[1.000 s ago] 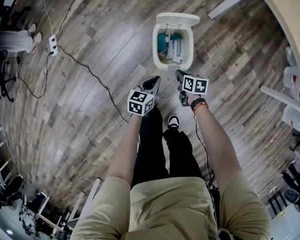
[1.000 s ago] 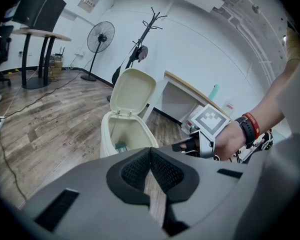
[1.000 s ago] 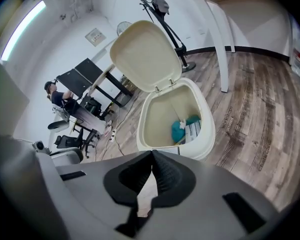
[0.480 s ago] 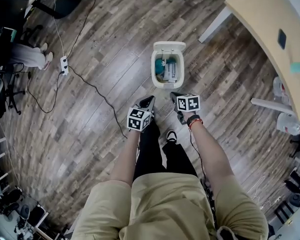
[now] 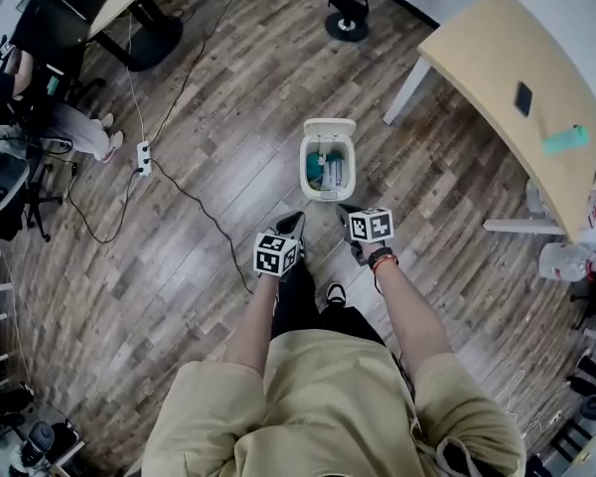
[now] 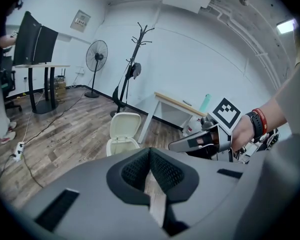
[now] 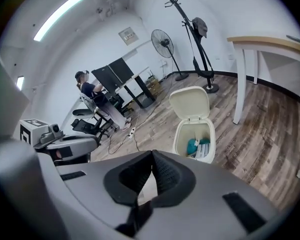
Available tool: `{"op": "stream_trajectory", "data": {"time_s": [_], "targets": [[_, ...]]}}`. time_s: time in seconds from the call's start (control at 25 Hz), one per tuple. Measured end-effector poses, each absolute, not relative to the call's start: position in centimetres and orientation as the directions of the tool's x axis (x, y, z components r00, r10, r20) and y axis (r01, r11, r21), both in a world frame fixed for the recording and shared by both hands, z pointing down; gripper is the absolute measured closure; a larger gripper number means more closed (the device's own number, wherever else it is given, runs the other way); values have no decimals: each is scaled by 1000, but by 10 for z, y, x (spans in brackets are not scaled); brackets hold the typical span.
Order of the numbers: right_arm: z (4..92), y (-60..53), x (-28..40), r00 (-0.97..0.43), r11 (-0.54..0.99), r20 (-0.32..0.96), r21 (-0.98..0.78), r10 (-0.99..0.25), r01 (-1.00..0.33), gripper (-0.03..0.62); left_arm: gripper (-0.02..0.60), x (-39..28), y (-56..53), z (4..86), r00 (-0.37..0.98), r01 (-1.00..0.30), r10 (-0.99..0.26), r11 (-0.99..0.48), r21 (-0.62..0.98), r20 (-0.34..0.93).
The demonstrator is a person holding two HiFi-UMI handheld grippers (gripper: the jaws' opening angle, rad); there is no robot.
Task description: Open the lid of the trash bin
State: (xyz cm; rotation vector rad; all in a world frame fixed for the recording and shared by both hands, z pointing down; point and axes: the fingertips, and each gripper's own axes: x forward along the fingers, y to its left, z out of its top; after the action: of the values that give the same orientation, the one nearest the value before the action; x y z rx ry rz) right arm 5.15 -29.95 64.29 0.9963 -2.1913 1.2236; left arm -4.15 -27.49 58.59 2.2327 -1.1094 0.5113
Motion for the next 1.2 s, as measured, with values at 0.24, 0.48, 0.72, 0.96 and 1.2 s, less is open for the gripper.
{"op": "stream_trajectory", "data": {"time_s": [0.24,0.48,0.72,0.96,1.2], "targets": [[576,-285,61,-629,383,621,-499,-468,-777,580,558,-43,-256,528,548,-835,-636,-460,302,544],[526,-266,79,-629,397,551,-490,-549,-776,580,558,-38,-239,489,506,-861,-691,-442,252,516],[459,-247,102,-593,435,463,-408,-659,-803,580,558,-26,-220,440,491,-868,-741,-462,184,458],[395,-231,118,-516,431,390,-288,-763,-855,580,558,-32,-201,378,431,-902,-828,-405,151,359],[338,-216,135,-465,413,276,-226,-841,-882,580,558,-30,-188,324,412,-911,-873,-400,102,262]]}}
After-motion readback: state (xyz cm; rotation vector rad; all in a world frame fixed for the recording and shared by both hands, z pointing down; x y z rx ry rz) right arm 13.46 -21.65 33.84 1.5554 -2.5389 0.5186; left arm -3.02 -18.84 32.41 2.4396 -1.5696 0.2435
